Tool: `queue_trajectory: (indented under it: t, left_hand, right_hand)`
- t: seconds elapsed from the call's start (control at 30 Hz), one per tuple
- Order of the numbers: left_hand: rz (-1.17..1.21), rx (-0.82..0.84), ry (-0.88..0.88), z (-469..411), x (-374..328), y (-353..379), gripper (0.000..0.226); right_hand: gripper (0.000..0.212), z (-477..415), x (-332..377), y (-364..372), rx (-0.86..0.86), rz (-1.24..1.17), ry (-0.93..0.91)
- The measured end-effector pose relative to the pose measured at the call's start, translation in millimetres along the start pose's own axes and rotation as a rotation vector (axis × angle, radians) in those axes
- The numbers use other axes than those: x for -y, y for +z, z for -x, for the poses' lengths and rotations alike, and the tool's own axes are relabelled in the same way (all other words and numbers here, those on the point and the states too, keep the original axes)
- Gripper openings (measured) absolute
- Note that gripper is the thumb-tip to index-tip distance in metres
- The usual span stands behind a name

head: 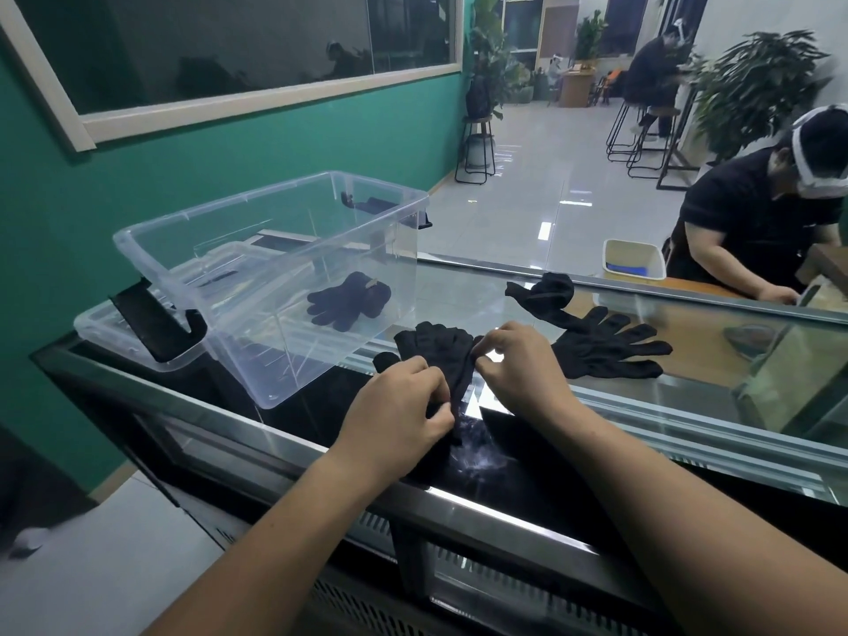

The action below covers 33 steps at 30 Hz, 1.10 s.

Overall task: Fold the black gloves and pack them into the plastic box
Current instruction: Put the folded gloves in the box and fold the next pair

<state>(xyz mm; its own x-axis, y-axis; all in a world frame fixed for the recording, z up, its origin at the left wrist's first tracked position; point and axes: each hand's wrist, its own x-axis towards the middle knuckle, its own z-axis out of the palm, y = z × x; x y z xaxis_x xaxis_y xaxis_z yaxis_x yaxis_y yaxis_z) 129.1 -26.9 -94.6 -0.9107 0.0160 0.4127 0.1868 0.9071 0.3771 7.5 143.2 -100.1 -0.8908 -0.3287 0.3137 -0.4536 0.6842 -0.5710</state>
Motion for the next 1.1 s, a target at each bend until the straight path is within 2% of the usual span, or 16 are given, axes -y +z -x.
queue_trajectory:
  t: [0.17, 0.53, 0.7, 0.83, 1.1]
  left_hand:
    - [0.026, -0.029, 0.096, 5, -1, 4, 0.008]
    - [0.016, -0.023, 0.189, 10, 3, 5, 0.005]
    - [0.028, -0.017, 0.204, 9, 4, 6, 0.004]
    - [0.076, -0.006, 0.163, 9, 5, 5, 0.007]
    - [0.204, 0.013, 0.117, 11, 4, 0, 0.016]
  right_hand:
    - [0.016, 0, 1, 0, 0.001, -0.022, 0.004]
    - [0.018, -1, 1, 1, -0.009, -0.016, 0.033]
    - [0.025, -2, -1, 1, -0.018, -0.052, 0.080]
    - [0.044, -2, 1, 1, -0.027, -0.058, 0.087]
    - [0.017, 0, 0, -3, -0.069, -0.098, 0.094]
